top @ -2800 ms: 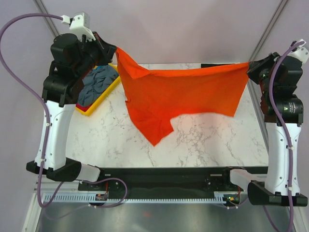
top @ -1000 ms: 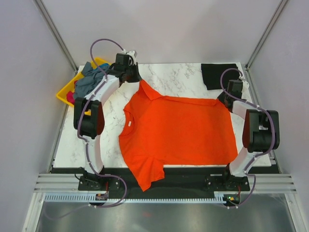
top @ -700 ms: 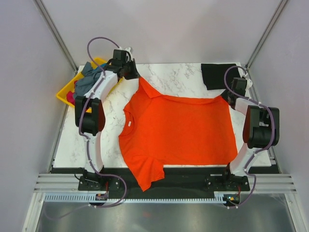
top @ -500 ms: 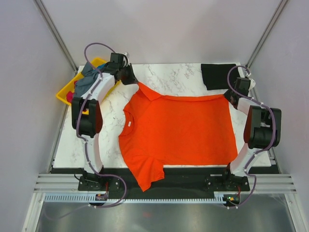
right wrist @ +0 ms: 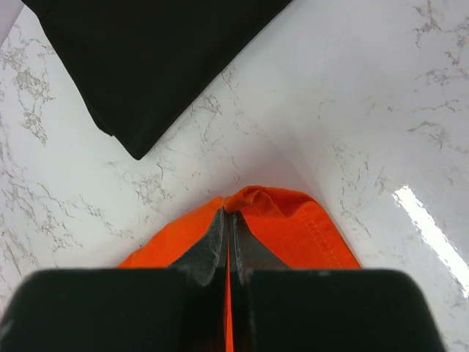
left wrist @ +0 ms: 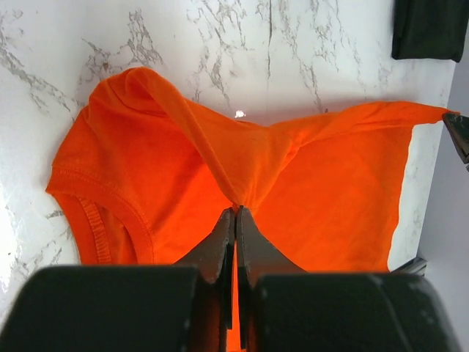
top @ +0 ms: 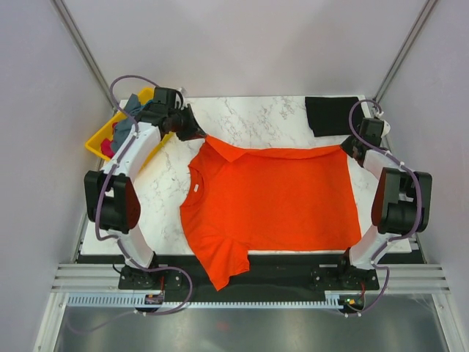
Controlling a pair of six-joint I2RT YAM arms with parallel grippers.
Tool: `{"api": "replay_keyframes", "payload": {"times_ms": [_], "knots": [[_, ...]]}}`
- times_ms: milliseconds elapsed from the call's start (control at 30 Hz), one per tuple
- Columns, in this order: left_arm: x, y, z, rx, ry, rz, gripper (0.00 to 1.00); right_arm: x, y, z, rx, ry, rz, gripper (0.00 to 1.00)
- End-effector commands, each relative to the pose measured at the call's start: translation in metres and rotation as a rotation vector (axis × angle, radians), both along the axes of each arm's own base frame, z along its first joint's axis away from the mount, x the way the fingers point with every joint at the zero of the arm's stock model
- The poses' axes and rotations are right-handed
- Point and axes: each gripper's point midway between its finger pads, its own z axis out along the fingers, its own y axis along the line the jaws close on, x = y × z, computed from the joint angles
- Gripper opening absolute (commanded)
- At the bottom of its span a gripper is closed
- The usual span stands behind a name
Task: Fold and stack the t-shirts
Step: Fold the tshirt
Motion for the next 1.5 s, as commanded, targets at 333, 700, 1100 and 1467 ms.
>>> {"api": "replay_keyframes", "payload": {"times_ms": [333,700,1100,1467], "knots": [[-0.074,0.015,0.001,0.0,0.057,0.017,0.02,-0.04,0.003,0.01,-0.002,0.06,0.006,0.0],[-0.132,0.011,-0.027,-0.058,0.143,-0.011,0.02,-0.067,-0.003,0.004,-0.031,0.127,-0.014,0.0],[-0.177,0.009,-0.076,-0.05,0.218,0.039,0.02,-0.101,-0.005,-0.031,-0.047,0.238,-0.04,0.0],[-0.203,-0.002,-0.101,-0.011,0.26,-0.001,0.3,-0.103,-0.003,-0.043,-0.037,0.275,-0.035,0.0]]}}
